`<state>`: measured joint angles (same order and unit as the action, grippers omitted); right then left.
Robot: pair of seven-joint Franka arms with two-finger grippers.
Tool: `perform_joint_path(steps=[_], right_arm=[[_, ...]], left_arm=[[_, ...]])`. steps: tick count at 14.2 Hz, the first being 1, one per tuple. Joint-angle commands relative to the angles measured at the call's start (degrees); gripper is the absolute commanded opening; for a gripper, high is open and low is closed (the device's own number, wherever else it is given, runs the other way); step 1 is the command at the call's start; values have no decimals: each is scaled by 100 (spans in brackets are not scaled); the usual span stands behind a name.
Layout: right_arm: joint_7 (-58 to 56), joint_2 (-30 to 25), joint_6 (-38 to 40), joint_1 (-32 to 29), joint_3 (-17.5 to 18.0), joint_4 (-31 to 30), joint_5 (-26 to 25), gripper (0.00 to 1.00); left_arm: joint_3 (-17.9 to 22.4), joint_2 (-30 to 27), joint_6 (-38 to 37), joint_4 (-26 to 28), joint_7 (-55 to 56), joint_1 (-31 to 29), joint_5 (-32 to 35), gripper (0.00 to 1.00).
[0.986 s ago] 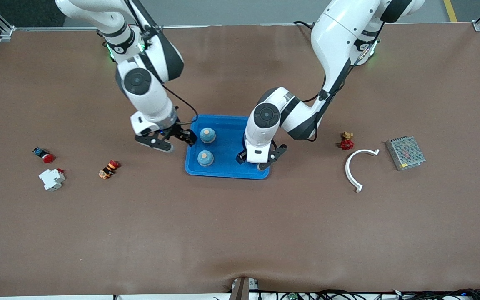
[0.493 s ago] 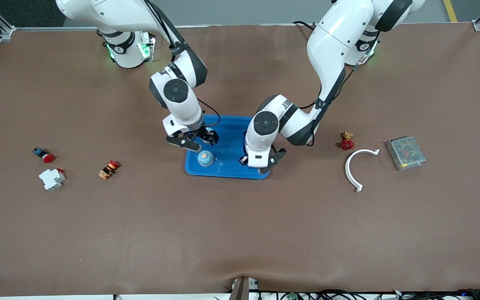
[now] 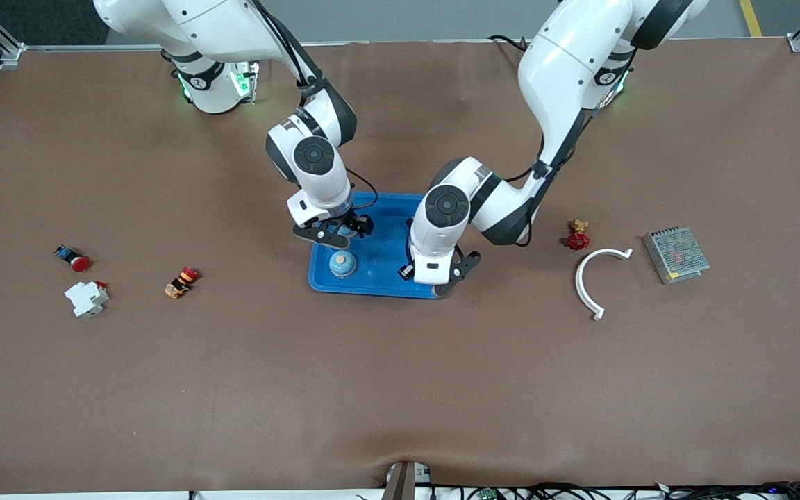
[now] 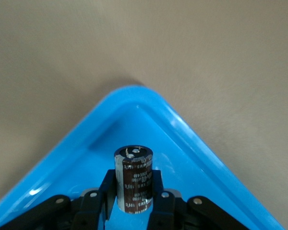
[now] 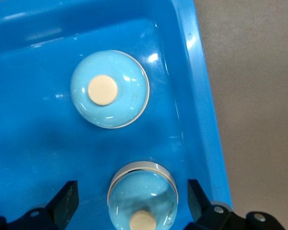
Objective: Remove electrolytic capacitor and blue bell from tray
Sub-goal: 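Grasp the brown capacitor with the left gripper while the right gripper grasps the bell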
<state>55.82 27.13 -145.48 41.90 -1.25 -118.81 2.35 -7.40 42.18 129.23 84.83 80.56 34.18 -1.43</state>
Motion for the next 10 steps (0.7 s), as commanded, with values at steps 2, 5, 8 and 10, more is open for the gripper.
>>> perform_joint_path(steps=[2,5,8,10], right_arm=[[70,143,19,160,-68,86,-76,100],[78,169,19,222,-68,60,-68,100],[105,231,19,319,-68,59,-68,100],[105,240,28,380,-68,59,-68,67]], left_arm=[[2,-860,-819,139,-592,-551,38,0],[20,-1045,-1487,209,-1732,-1209,64,0],[11,-949,-1507,490,-2640,-1957,204,0],[2,-686,-1332,596,-2739,-2230,485,0]])
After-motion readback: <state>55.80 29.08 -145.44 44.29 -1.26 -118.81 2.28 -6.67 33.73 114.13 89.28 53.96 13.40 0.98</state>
